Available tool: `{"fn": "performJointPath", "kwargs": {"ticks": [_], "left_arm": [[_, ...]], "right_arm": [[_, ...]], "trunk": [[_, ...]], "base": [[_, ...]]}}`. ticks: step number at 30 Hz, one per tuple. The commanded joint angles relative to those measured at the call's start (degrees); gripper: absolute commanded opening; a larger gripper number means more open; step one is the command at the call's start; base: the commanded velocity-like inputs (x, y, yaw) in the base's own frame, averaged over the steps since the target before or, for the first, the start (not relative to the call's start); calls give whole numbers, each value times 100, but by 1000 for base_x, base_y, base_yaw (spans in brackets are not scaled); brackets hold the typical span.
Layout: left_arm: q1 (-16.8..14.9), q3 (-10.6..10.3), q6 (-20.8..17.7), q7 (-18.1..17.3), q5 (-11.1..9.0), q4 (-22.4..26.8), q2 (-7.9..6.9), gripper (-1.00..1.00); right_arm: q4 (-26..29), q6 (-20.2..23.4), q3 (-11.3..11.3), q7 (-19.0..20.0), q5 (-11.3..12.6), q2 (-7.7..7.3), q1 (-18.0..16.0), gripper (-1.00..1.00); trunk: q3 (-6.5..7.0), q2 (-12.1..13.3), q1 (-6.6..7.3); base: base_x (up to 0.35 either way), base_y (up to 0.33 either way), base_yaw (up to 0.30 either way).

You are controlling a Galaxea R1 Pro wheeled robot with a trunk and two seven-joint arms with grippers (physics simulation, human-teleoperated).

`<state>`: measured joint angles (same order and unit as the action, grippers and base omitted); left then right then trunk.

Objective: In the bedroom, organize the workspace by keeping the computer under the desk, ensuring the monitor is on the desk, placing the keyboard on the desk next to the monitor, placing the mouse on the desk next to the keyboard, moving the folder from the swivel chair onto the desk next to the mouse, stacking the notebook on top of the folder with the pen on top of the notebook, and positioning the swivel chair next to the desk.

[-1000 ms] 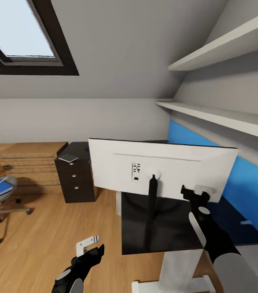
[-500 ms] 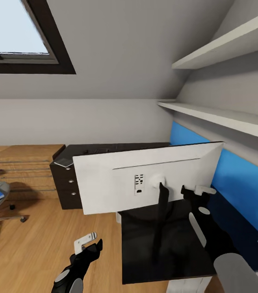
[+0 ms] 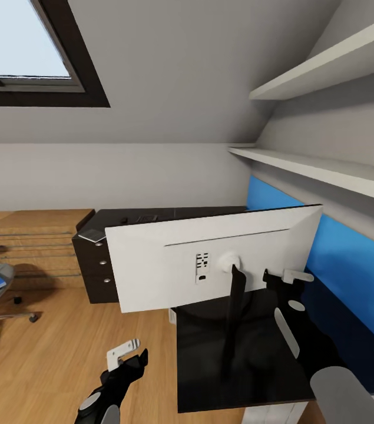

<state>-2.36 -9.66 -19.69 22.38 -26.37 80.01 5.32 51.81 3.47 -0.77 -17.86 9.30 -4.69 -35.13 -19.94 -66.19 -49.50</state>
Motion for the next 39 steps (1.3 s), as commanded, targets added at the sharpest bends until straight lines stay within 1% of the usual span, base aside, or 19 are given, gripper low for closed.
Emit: {"fn": "performJointPath", "kwargs": {"ticks": [1, 4, 5, 6, 7, 10, 11, 12, 15, 16, 17, 18, 20, 25, 27, 29, 32, 39], "left_arm": [[-3, -3, -8, 47, -50, -140, -51, 100], [-2, 2, -4, 38, -43, -414, -192, 100], [-4, 4, -2, 35, -43, -597, -327, 100], [-3, 5, -2, 34, -45, -689, -401, 100], [-4, 11, 78, 23, -65, -1213, -771, 100], [-3, 14, 304, 19, -78, -1560, -964, 100], [-5, 15, 546, 10, -88, -1793, -1057, 100], [-6, 16, 688, 3, -91, -1909, -1091, 100], [-4, 18, 1159, -17, -98, -2234, -1160, 100], [-6, 19, 1462, -38, -101, -2409, -1187, 100], [-5, 31, 1947, -104, -108, -2668, -1220, 100], [-5, 36, 2045, -126, -107, -2737, -1225, 100], [-3, 39, 2133, -144, -107, -2829, -1230, 100], [-2, 49, 2194, -158, -109, -2971, -1236, 100], [-3, 114, 2199, -163, -131, -3009, -1239, 100], [-4, 238, 2203, -213, -162, -3030, -1237, 100], [-4, 334, 2206, -281, -179, -3040, -1236, 100], [-5, 377, 2220, -310, -183, -3044, -1235, 100]], "right_arm": [[5, 31, -6, -25, 21, -4, -3, 100], [1, 31, -4, -25, 20, -4, -3, 100], [-1, 31, -4, -22, 20, -5, -3, 100], [-2, 31, -3, -20, 18, -5, -1, 100], [-3, 31, -2, -17, 13, -5, -2, 100], [-4, 31, -2, -21, 11, -12, -3, 100], [-4, 31, -2, -22, 11, -21, -3, 100], [-4, 31, -2, -22, 11, -34, -3, 100], [-4, 31, -2, -23, 13, -70, -3, 100], [-4, 31, -2, -24, 14, -86, -3, 100], [-4, 35, 0, -26, 13, -109, -3, 100], [-4, 36, 2, -29, 15, -112, -3, 100], [-4, 38, 3, -31, 17, -116, -3, 100], [-4, 33, -1, -29, 14, -119, -3, 100], [-4, 31, -3, -26, 12, -119, -3, 100], [-4, 31, -8, -25, 10, -119, -3, 100], [-5, 31, -10, -25, 5, -119, -3, 100], [-6, 31, -11, -21, 1, -117, -3, 100]], "trunk": [[-7, -5, 0], [-7, -5, 0], [-7, -5, 0], [-7, -5, 0], [-7, -5, 0], [-7, -5, 0], [-7, -5, 0], [-7, -5, 0], [-7, -5, 0], [-7, -5, 0], [-7, -5, 0], [-7, -5, 0], [-7, -5, 0], [-7, -5, 0], [-7, -5, 0], [-7, -5, 0], [-7, -5, 0], [-7, -5, 0]], "base": [[0, 0, 0], [0, 0, 0], [0, 0, 0], [0, 0, 0], [0, 0, 0], [0, 0, 0], [0, 0, 0], [0, 0, 0], [0, 0, 0], [0, 0, 0], [0, 0, 0], [0, 0, 0], [0, 0, 0], [26, 0, 0], [203, 0, 0], [264, 0, 0], [192, 0, 0], [170, 0, 0]]}}
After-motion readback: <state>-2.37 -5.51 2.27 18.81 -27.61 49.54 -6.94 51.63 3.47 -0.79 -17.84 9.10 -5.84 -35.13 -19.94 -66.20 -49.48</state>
